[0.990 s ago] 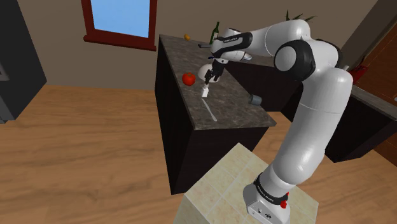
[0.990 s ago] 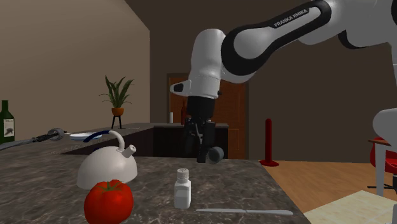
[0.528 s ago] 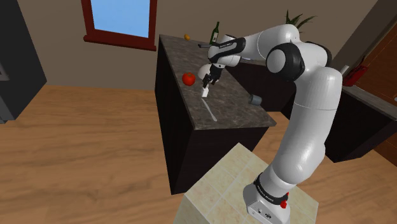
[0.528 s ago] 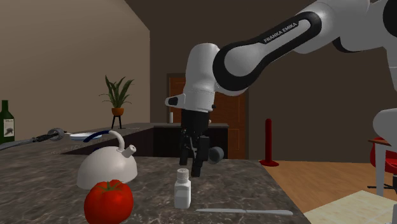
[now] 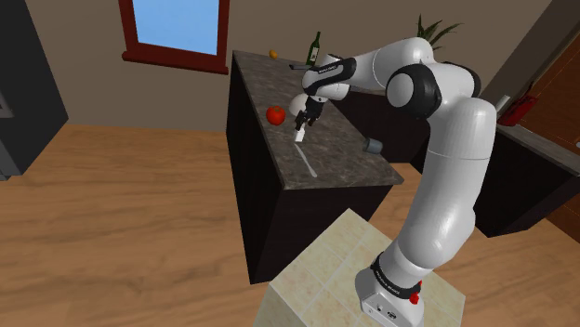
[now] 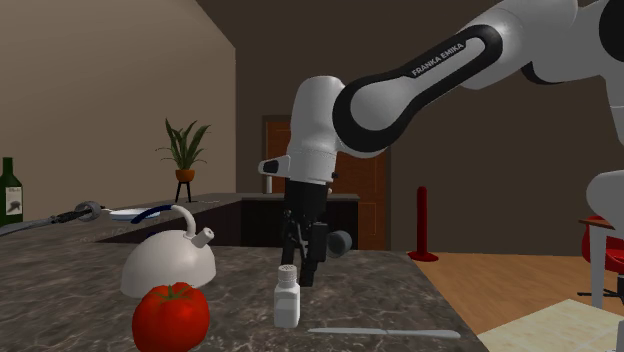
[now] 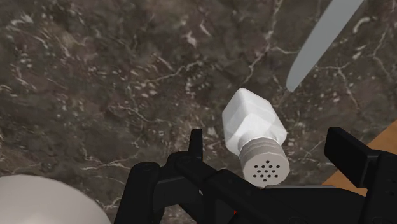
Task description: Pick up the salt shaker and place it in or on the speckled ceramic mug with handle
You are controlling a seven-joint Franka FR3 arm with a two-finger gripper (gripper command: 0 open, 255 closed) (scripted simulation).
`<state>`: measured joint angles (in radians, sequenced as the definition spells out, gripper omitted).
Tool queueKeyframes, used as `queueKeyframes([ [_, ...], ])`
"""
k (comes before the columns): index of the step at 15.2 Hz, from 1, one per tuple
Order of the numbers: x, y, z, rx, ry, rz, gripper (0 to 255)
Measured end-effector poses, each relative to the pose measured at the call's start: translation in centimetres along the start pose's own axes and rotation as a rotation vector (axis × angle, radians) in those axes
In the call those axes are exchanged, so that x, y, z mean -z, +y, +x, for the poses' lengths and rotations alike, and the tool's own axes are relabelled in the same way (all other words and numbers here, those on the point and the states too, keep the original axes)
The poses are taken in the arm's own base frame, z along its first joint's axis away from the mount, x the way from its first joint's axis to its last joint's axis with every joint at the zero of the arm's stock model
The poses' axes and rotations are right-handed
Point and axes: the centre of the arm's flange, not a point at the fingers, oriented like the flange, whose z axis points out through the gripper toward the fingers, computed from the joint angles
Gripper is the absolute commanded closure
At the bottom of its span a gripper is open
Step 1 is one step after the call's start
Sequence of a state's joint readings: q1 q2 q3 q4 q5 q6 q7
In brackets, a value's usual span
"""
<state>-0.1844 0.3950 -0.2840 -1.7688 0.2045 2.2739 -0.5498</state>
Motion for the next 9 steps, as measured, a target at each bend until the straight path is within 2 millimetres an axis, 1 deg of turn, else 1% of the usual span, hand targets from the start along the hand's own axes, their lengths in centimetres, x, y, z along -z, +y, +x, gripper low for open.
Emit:
queueKeyframes([
  [1,0.00,0.00,0.00,0.000,0.000,0.000,255],
  [9,0.02,0.00,0.01,0.000,0.000,0.000,255],
])
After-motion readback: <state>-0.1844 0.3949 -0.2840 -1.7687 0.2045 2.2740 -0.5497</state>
